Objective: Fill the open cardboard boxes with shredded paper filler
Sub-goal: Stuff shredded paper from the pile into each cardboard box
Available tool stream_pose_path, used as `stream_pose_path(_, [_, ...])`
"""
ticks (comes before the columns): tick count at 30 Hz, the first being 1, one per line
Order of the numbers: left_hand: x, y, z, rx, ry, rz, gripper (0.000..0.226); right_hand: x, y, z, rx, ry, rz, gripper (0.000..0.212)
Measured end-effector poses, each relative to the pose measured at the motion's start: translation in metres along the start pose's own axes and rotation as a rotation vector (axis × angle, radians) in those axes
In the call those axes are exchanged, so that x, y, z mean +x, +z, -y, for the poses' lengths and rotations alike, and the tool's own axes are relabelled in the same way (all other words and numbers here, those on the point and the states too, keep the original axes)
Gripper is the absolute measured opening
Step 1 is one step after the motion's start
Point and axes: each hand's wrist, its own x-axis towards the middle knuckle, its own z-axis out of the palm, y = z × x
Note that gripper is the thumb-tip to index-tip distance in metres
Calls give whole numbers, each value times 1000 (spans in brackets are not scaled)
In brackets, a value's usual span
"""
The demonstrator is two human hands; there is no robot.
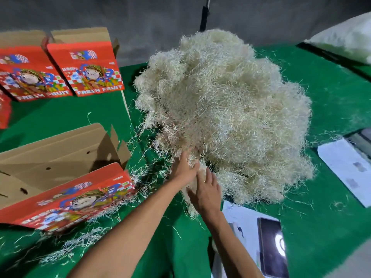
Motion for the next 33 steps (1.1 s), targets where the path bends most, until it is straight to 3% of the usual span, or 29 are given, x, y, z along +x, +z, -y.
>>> stream_pose_path(2, [-4, 16, 16, 15, -91, 0, 84, 6, 13, -13, 104, 132, 22, 75])
stream_pose_path(5, [-16, 41, 40, -49, -91, 34, 80, 5, 30, -17, 463, 248, -80, 64])
stream_pose_path(8, [-35, 55, 53, -231, -326, 134, 82, 0, 38, -8, 822, 353, -177, 54])
stream_pose_path(10, [-43, 53, 56, -355, -431, 173, 81, -5, 41, -2, 1060, 463, -108, 67])
stream_pose_path(13, [-49, 37, 57, -428, -524, 107, 84, -6, 42, 7, 1377, 592, -12, 95])
stream_pose_path(15, [-53, 23, 59, -443, -516, 49, 70, -6, 32, 22, 1465, 543, 4, 99])
stream_pose_path(18, [-63, -7, 51, -498, -412, -36, 51, -4, 10, 56, 1413, 350, -37, 64])
stream_pose_path(21, [-74, -50, 34, -492, -211, -146, 46, -4, -23, 93, 1349, 222, -170, 51])
stream_pose_path(24, [-90, -102, 10, -419, -16, -265, 42, -9, -69, 138, 1365, 142, -296, 75])
stream_pose_path(26, [-101, -138, -6, -421, -34, -274, 55, -13, -99, 172, 1358, 75, -352, 90])
stream_pose_path(28, [-117, -174, -22, -567, -146, -244, 69, -19, -124, 207, 1366, -12, -344, 87])
stream_pose_path(32, [-151, -250, -36, -865, -88, -152, 48, -34, -152, 274, 1361, -170, -254, 99])
stream_pose_path(33, [-161, -270, -35, -909, -80, -147, 54, -40, -156, 291, 1347, -210, -227, 98])
